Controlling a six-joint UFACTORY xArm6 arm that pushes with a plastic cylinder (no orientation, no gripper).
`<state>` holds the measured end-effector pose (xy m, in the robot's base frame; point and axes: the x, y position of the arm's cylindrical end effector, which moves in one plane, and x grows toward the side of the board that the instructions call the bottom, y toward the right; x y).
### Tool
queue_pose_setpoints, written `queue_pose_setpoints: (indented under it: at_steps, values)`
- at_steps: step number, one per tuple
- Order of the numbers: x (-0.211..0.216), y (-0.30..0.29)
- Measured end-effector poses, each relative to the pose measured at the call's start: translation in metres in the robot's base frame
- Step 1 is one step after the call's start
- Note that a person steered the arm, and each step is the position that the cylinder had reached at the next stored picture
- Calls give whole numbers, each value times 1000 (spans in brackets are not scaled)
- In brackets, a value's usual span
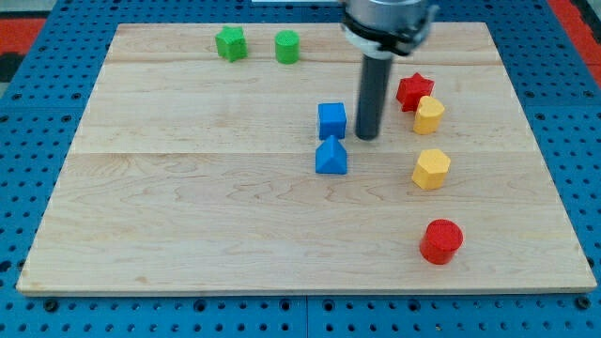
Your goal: Place the yellow heart above the cube
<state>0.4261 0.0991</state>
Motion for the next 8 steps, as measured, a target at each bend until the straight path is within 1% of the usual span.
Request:
queue_pose_setpoints:
  at_steps: [1, 2, 3, 4, 5, 6, 7, 8]
  values:
    - [-4, 91]
    - [-31, 133]
    - [-46, 96]
    - [-47, 44]
    - [-42, 17]
    - [-10, 33]
    - [-7, 17]
    - [-44, -42]
